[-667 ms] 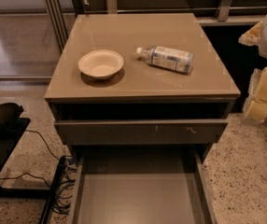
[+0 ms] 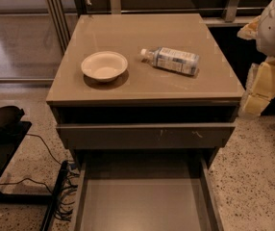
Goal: Place blue plastic bottle into middle drawer
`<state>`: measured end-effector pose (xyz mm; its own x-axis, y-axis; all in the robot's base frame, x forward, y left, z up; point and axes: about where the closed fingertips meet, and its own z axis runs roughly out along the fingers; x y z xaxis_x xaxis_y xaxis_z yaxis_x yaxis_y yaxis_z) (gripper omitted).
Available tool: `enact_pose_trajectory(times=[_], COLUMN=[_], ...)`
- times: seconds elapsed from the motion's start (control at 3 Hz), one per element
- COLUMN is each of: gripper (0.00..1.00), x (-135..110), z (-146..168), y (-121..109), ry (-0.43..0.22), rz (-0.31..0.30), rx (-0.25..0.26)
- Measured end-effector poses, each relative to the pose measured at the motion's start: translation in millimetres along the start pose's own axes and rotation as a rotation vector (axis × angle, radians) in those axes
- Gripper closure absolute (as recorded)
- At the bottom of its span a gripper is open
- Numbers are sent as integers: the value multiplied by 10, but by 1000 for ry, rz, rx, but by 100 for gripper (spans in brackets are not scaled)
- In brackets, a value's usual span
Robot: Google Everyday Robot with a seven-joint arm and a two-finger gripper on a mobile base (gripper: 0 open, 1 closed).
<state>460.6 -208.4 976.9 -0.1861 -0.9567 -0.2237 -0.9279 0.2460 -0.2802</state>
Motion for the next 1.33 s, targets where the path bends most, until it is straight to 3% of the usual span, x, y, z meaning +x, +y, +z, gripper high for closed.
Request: enact_pose_trajectory(times=[0.67, 1.0, 1.33], gripper=[0, 0, 0], x=[-129, -175, -193], z=[323, 557, 549], y=[-638, -976, -955], ry=[-207, -297, -295], rz=[46, 96, 100], rx=[16, -8, -4])
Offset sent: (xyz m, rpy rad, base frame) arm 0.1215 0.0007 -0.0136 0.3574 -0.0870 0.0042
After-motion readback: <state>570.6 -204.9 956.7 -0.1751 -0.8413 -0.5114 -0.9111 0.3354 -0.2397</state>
